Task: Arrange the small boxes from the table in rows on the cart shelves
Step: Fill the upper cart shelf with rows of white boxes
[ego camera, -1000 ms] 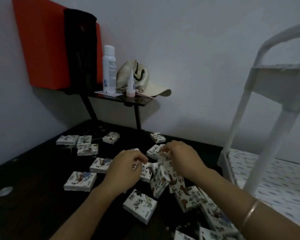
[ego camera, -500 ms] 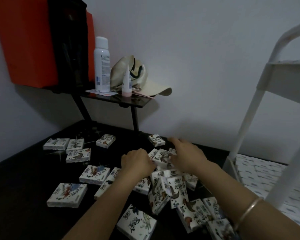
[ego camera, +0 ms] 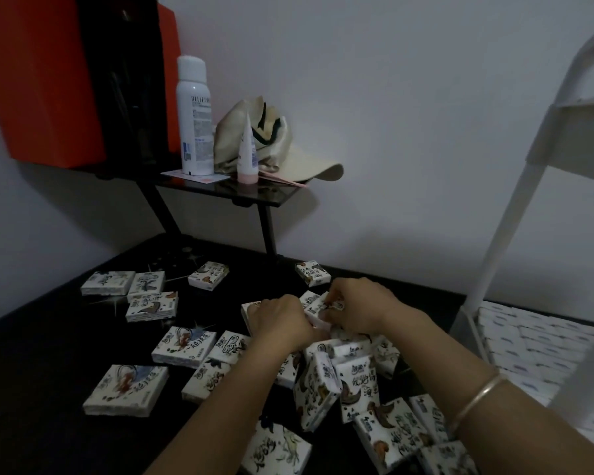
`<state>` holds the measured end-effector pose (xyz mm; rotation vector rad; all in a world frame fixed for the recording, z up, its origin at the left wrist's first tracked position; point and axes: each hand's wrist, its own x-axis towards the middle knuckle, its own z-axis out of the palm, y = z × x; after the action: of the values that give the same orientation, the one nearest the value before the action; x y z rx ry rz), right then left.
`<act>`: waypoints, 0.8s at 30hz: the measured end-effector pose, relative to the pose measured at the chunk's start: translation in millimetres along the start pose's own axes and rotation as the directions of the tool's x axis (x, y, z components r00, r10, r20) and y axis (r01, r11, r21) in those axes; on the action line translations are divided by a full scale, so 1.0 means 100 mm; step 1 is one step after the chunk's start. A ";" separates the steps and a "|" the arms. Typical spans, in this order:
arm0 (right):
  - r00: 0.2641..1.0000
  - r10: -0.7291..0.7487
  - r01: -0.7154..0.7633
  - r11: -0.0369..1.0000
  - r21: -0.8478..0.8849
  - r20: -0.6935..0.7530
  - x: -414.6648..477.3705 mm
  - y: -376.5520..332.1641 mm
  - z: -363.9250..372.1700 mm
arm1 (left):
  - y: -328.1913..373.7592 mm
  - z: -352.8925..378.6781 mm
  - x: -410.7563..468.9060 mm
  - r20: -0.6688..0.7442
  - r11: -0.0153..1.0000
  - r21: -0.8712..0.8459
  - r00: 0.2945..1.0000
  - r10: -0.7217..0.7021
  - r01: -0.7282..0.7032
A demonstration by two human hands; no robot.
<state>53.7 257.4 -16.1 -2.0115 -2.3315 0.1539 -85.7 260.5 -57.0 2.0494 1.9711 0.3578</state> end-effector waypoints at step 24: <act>0.917 -0.113 0.339 0.725 0.600 -0.382 -0.90 -0.17 -0.65 | -0.30 -0.85 -0.97 -0.132 0.430 -0.893 0.991 0.034 -0.134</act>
<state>57.2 167.9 52.5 -1.2770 -1.9116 0.5129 -148.0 167.3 12.1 1.3645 1.1862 1.2504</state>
